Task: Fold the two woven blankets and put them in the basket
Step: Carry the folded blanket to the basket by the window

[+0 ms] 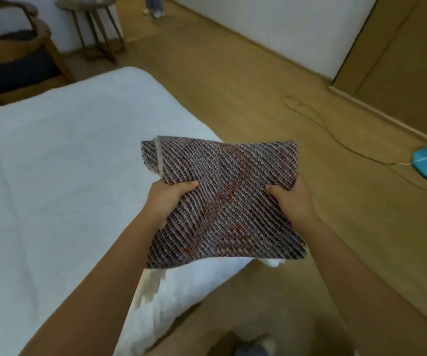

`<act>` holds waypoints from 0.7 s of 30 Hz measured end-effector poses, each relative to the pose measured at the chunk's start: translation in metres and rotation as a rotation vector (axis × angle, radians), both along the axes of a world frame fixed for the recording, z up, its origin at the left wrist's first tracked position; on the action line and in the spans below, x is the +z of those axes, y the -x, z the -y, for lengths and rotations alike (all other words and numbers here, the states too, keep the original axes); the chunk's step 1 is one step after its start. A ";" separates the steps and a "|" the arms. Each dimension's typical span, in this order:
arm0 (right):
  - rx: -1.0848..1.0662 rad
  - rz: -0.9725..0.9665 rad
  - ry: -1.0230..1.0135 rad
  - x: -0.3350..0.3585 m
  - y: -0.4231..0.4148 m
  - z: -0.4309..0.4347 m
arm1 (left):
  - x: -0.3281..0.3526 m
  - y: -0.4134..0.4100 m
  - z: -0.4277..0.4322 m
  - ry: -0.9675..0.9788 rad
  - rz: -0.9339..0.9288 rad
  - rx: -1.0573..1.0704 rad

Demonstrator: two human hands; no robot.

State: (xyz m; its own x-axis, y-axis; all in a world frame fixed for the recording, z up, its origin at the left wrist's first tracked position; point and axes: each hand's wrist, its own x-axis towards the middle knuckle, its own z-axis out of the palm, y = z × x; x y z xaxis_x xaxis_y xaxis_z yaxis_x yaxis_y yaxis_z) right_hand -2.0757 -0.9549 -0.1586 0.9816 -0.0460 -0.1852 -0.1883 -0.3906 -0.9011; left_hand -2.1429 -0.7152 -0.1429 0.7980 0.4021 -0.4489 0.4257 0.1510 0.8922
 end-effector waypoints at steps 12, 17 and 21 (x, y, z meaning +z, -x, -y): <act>-0.533 0.023 -0.019 0.031 -0.029 0.344 | 0.028 -0.157 0.351 0.019 -0.027 -0.612; -0.770 -0.014 -0.030 0.021 -0.016 0.462 | 0.016 -0.200 0.486 -0.019 -0.055 -0.846; -0.937 -0.082 -0.033 0.009 -0.016 0.543 | 0.001 -0.238 0.592 -0.039 -0.091 -1.023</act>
State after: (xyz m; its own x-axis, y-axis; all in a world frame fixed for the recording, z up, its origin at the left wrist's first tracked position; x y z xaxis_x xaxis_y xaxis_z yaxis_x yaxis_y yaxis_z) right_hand -2.0599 -1.4982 -0.1499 0.5314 -0.8037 -0.2679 -0.4765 -0.0221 -0.8789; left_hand -1.9052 -1.3073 -0.1415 0.7306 -0.4357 -0.5258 0.4003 -0.3505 0.8467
